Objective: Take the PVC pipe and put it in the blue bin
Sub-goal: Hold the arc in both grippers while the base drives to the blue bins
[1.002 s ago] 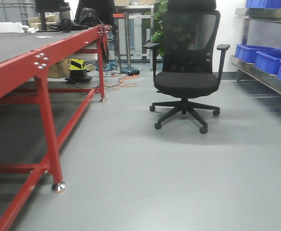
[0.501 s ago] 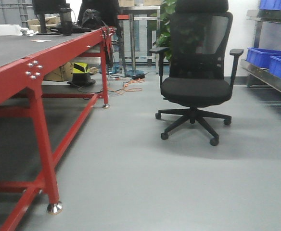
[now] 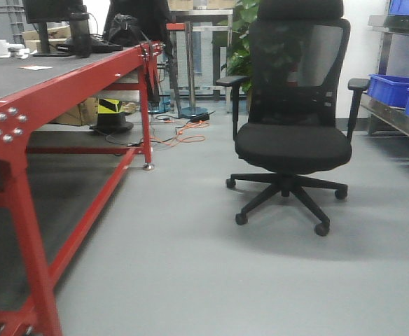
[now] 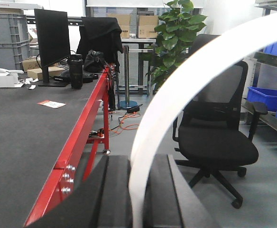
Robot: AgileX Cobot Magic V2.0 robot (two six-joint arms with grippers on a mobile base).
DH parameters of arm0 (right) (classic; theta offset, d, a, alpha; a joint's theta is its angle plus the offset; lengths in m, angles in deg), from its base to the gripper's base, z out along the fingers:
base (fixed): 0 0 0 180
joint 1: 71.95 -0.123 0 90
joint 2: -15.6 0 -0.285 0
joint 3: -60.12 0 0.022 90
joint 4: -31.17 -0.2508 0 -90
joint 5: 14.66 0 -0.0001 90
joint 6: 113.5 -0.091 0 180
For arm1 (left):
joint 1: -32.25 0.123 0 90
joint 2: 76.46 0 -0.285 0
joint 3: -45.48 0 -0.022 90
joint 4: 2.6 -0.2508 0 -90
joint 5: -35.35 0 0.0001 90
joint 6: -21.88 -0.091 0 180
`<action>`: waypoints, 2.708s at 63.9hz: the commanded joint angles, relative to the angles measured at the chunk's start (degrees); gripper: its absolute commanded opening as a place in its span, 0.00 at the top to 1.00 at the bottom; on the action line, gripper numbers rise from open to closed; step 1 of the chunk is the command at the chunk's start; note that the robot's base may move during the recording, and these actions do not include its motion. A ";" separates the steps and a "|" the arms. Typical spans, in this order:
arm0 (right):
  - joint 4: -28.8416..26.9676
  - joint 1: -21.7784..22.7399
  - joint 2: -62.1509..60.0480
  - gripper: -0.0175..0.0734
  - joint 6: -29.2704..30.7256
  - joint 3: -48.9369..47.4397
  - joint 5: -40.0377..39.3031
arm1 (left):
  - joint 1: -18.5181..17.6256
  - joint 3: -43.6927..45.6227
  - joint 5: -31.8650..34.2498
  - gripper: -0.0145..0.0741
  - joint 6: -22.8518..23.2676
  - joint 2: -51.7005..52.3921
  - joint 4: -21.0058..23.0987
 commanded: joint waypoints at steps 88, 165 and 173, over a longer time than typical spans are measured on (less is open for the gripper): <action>0.04 -0.09 -0.21 0.99 0.16 0.02 -1.39 | -0.30 0.17 1.53 0.96 -0.04 0.23 0.13; 0.04 -0.09 -0.21 0.99 0.16 0.02 -1.39 | -0.30 0.17 1.53 0.96 -0.04 0.23 0.13; 0.04 -0.09 -0.21 0.99 0.16 0.02 -1.39 | -0.30 0.17 1.53 0.96 -0.04 0.23 0.13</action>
